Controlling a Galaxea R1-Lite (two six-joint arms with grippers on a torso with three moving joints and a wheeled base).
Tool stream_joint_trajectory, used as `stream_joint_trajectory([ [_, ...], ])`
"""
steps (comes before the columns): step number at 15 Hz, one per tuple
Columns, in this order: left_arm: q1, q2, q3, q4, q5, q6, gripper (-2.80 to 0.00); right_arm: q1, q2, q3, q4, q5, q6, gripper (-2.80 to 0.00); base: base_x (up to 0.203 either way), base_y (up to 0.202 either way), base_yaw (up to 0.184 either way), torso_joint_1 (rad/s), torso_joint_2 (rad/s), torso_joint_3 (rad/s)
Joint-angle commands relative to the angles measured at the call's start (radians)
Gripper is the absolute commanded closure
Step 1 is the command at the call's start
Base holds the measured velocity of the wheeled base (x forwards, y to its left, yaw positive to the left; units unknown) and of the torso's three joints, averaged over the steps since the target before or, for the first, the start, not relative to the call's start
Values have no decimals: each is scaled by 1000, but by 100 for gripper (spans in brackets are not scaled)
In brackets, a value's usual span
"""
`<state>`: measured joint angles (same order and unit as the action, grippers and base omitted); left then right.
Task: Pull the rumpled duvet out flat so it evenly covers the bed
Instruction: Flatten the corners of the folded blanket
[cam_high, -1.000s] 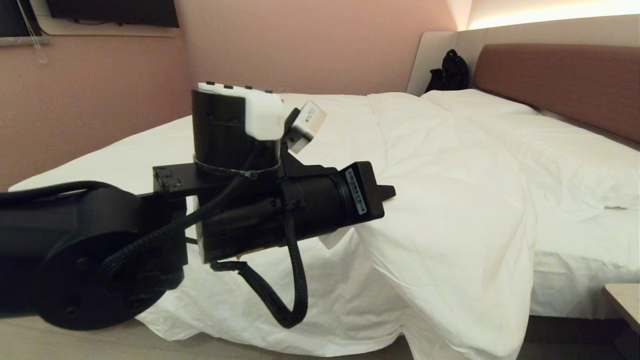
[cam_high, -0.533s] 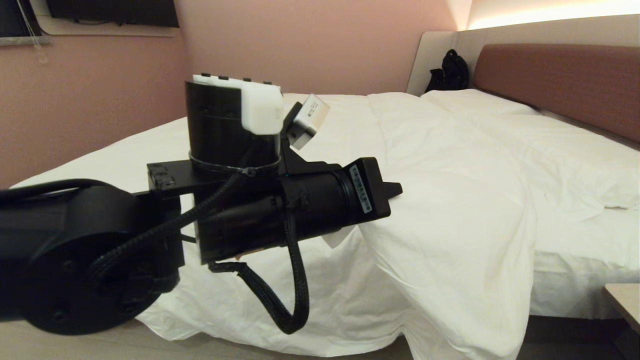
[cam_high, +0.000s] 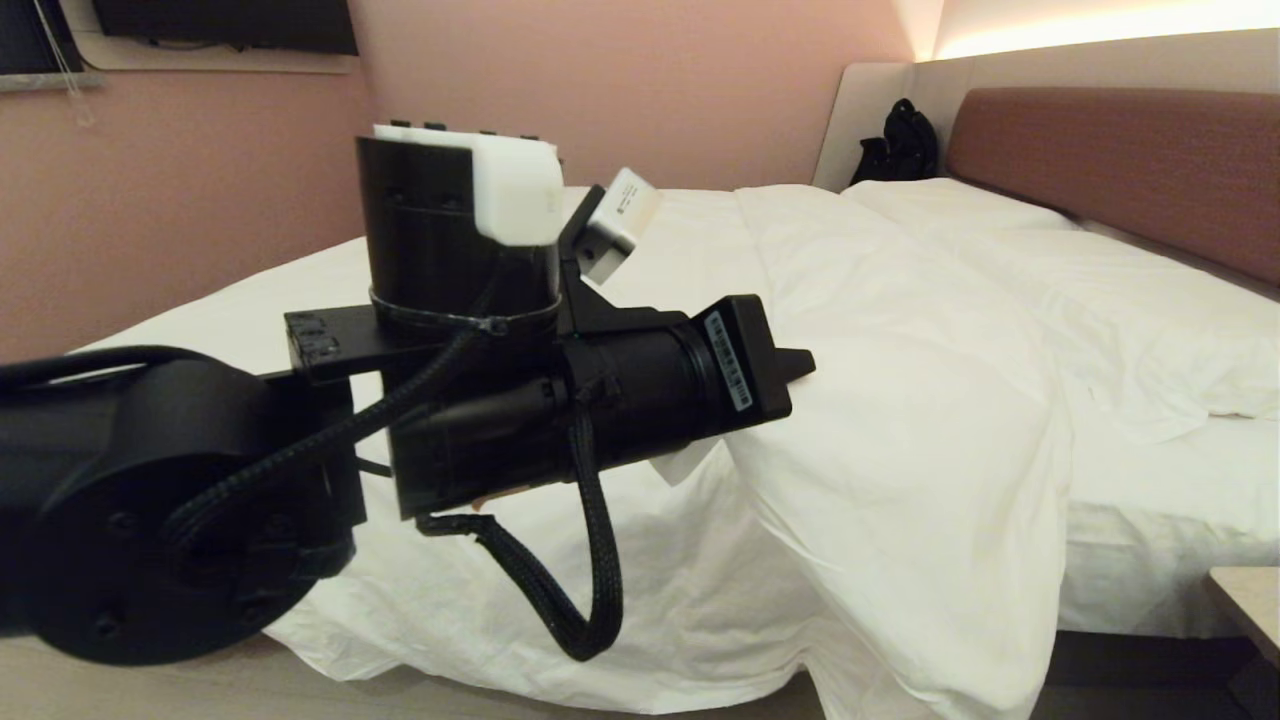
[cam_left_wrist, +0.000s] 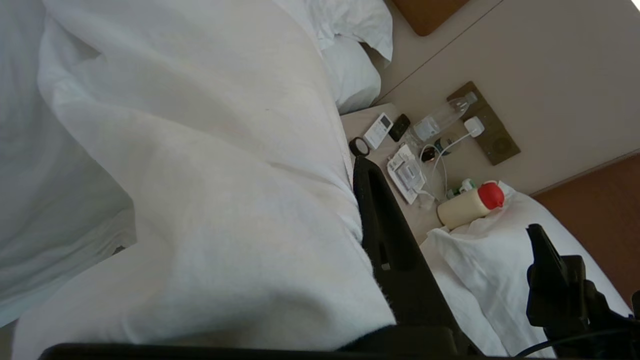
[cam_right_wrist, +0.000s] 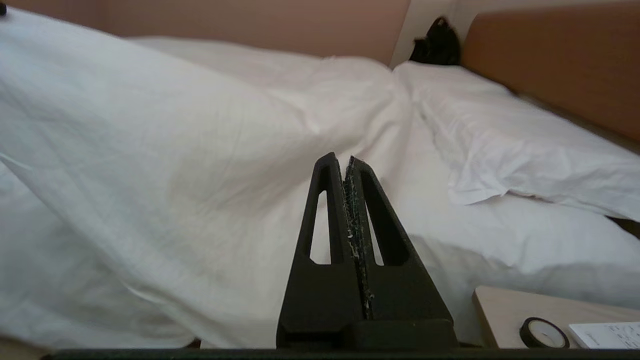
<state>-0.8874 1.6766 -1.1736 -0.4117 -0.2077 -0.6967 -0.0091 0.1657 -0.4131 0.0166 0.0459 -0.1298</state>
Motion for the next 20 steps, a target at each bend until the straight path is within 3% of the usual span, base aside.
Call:
stream_joint_trajectory([
  [1, -1, -3, -14, -4, -1, -7, 0, -1, 199, -43, 26, 91, -4, 0, 0, 0, 0, 0, 0, 0],
  [4, -1, -14, -37, -1, -1, -12, 0, 0, 388, -51, 8, 192, -5, 0, 0, 0, 0, 0, 0, 0],
  [8, -6, -1, -103, 8, -2, -17, 0, 21, 710, -41, -160, 222, -2, 0, 0, 0, 0, 0, 0, 0],
  [10, -13, 15, -143, 11, -1, -24, 0, 110, 813, -11, -264, 202, -5, 0, 0, 0, 0, 0, 0, 0],
  [14, -13, 17, -141, 11, -1, -26, 0, 344, 870, 73, -317, 63, -18, 0, 0, 0, 0, 0, 0, 0],
  [15, -15, 18, -143, 11, -1, -26, 0, 385, 897, 96, -330, 22, -23, -280, 0, 0, 0, 0, 0, 0],
  [20, -15, 17, -142, 9, -1, -25, 0, 433, 877, 131, -339, 2, -54, -280, 0, 0, 0, 0, 0, 0],
])
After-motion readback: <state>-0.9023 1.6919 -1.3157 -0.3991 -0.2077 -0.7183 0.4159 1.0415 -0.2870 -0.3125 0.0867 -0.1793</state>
